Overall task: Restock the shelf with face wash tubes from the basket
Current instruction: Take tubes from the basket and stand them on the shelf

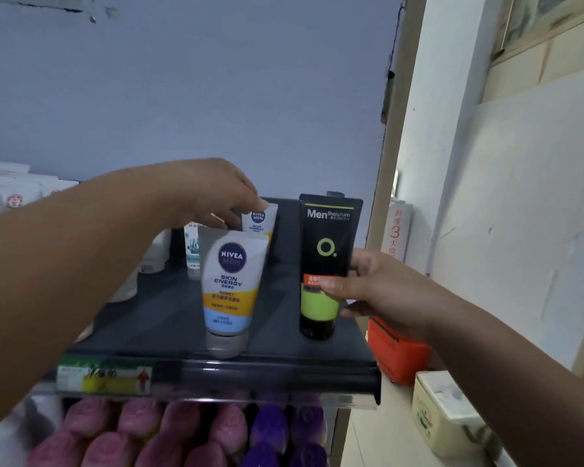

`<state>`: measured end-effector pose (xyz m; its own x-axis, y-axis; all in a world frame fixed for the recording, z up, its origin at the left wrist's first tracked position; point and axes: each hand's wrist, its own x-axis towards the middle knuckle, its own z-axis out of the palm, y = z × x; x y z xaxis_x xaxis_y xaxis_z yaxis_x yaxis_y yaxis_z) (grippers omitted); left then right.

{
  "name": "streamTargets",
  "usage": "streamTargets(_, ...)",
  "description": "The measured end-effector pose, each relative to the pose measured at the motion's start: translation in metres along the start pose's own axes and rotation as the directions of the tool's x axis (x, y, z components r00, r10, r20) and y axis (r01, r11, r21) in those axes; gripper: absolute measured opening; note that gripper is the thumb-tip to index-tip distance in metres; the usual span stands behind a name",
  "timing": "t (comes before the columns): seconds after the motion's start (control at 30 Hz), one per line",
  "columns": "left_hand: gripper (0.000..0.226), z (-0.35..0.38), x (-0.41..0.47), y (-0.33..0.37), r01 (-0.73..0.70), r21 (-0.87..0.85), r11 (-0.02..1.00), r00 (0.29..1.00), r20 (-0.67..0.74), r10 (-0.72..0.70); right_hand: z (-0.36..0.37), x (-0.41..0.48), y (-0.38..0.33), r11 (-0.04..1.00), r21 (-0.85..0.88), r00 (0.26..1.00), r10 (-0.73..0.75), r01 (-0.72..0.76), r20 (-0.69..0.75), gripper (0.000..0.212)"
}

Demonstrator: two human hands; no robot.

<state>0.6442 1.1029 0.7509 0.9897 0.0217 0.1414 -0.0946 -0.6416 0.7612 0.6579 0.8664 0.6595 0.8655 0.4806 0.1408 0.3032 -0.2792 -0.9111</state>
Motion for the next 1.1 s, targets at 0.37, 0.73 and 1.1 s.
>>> streamTargets(0.37,0.069,-0.001,-0.037,-0.01,-0.014,-0.019,1.0,0.996,0.082,0.016,0.031,-0.009,0.013,0.996,0.085,1.0,-0.008,0.007,0.009,0.026)
streamTargets(0.73,0.008,-0.007,-0.038,-0.039,-0.054,0.036,0.998,0.998,0.04,0.052,0.045,0.002,0.012,0.994,0.108,0.999,-0.03,0.026,0.039,0.022)
streamTargets(1.1,0.012,-0.014,-0.039,-0.039,-0.045,0.025,0.999,0.989,0.139,0.041,0.037,0.001,0.01,0.997,0.074,0.997,-0.019,0.014,0.075,0.029)
